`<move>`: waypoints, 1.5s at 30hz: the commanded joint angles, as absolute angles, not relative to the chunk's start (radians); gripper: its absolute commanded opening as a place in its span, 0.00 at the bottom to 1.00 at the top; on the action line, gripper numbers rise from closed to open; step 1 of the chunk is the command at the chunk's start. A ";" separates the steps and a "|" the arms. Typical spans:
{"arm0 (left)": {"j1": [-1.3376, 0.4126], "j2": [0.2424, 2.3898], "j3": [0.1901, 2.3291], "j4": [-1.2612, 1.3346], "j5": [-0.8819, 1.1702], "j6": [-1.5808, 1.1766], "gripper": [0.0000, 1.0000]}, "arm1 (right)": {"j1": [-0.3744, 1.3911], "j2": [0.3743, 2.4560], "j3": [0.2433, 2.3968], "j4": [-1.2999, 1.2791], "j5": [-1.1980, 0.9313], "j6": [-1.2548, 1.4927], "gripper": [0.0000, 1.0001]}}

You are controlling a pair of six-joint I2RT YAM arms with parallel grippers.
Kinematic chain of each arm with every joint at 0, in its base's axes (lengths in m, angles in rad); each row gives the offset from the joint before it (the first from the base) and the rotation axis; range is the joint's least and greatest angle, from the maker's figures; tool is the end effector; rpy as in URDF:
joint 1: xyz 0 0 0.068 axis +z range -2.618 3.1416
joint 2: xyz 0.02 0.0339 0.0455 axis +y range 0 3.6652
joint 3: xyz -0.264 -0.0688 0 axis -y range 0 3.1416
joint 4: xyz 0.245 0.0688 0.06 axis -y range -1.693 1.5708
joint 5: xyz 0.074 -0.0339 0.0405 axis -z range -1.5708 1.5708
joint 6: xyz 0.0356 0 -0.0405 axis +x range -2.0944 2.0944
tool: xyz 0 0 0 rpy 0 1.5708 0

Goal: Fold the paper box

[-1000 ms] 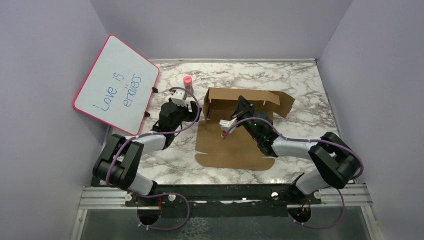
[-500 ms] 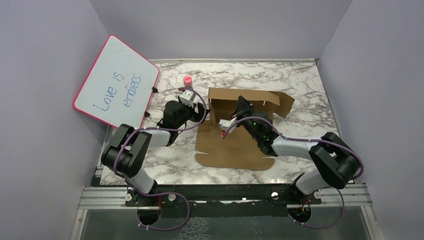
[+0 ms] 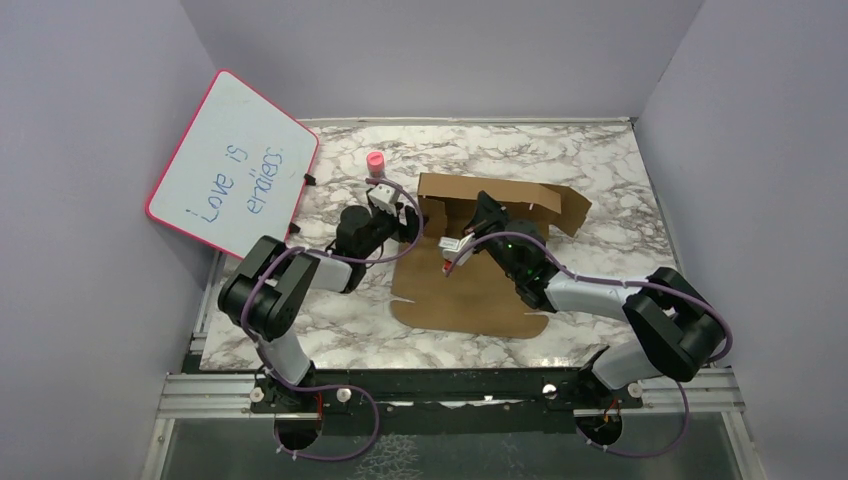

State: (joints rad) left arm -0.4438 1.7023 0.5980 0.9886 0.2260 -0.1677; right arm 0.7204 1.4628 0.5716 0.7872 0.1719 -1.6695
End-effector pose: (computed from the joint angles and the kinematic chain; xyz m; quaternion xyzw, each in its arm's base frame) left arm 0.2913 -0.1473 0.1708 0.1764 0.7247 -0.2792 0.6048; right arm 0.2300 0.1938 0.2118 -0.6674 0.3251 -0.3615 0.5641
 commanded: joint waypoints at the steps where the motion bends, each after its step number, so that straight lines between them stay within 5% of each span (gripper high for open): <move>1: -0.477 1.750 0.611 1.189 0.218 -0.168 0.77 | 0.741 1.451 0.597 0.684 0.102 -1.636 0.01; 7: -0.496 1.810 0.608 1.288 0.150 -0.169 0.75 | 0.741 1.455 0.598 0.671 0.095 -1.618 0.01; 16: -0.515 1.885 0.603 1.385 -0.031 -0.159 0.52 | 0.741 1.451 0.602 0.647 0.098 -1.603 0.01; 28: -0.595 1.986 0.632 1.510 -0.425 -0.156 0.34 | 0.741 1.457 0.606 0.632 0.094 -1.588 0.01; 45: -0.675 2.016 0.694 1.502 -0.829 -0.063 0.18 | 0.741 1.456 0.618 0.611 0.100 -1.573 0.01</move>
State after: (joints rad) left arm -0.6830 1.9976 0.6655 1.4723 -0.5793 -0.1162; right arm 0.7341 1.4586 0.6163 0.6979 0.1116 -1.5963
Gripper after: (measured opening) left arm 0.195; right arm 0.016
